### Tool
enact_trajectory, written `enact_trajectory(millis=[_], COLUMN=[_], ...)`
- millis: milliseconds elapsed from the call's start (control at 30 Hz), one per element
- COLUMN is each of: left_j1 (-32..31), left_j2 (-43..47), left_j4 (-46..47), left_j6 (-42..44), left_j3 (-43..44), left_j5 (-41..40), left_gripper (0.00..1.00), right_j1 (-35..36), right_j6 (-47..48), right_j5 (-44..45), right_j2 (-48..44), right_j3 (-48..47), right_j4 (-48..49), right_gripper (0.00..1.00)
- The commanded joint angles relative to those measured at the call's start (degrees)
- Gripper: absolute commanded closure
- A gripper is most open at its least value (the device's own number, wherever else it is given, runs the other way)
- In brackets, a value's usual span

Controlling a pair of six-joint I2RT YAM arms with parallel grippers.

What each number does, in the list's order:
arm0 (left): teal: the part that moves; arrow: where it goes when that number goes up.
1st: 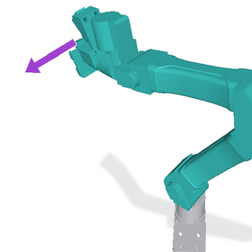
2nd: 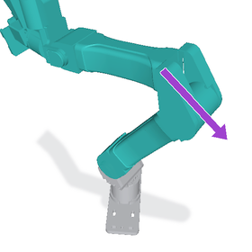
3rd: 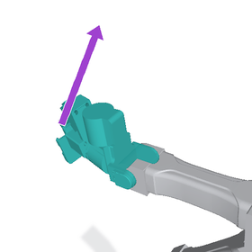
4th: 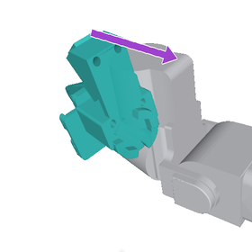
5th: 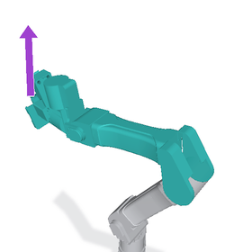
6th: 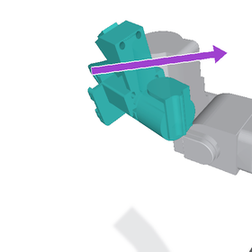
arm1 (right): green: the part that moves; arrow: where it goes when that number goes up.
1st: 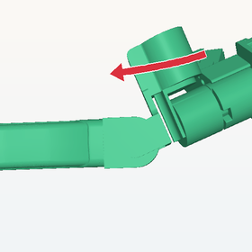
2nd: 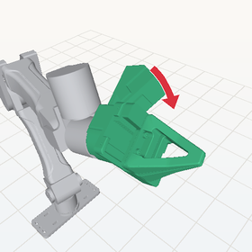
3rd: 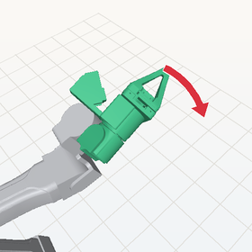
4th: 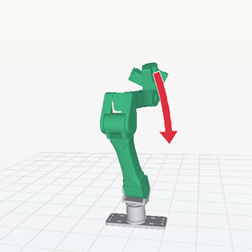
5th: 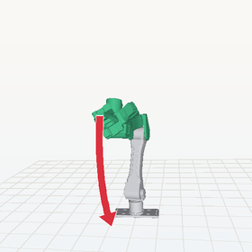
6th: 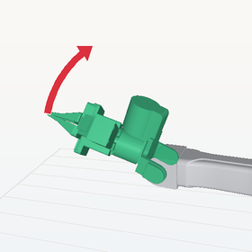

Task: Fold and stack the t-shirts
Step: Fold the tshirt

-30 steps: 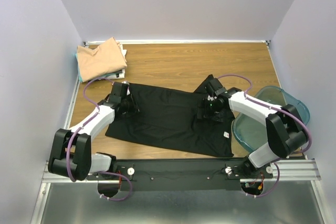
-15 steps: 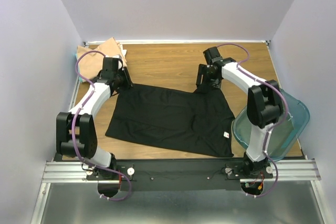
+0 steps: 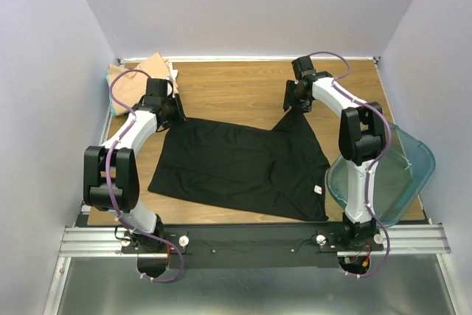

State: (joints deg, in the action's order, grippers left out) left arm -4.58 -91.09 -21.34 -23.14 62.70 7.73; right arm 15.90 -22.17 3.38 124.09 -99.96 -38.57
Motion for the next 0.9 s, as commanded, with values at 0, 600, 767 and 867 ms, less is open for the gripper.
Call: enact_trajectory(millis=[0,600,767,867], left_j1=[0.27,1.41,1.77,2.47], left_j2=[-0.76,-3.22,-3.39,-4.09], left_j4=[-0.81,-0.54,-0.10,0.60], left_j6=[0.90,1.51,1.60,1.78], left_j3=[2.17,0.85,0.32,0.67], left_j5=[0.18,0.62,0.18,-0.52], left_gripper=[0.53,0.53,0.53,0.53], right_j1=[-0.08,-0.08,-0.17,-0.17], right_j6=[1.61,3.01,3.01,3.10], right_j5=[-1.88,-4.59,-5.31,-4.79], right_j2=[2.55,6.42,6.34,5.90], right_j3=[-1.37,-4.71,-4.28,-3.75], right_j4=[0.60,1.83,1.83,1.74], right_gripper=[0.39,0.53,0.65,0.87])
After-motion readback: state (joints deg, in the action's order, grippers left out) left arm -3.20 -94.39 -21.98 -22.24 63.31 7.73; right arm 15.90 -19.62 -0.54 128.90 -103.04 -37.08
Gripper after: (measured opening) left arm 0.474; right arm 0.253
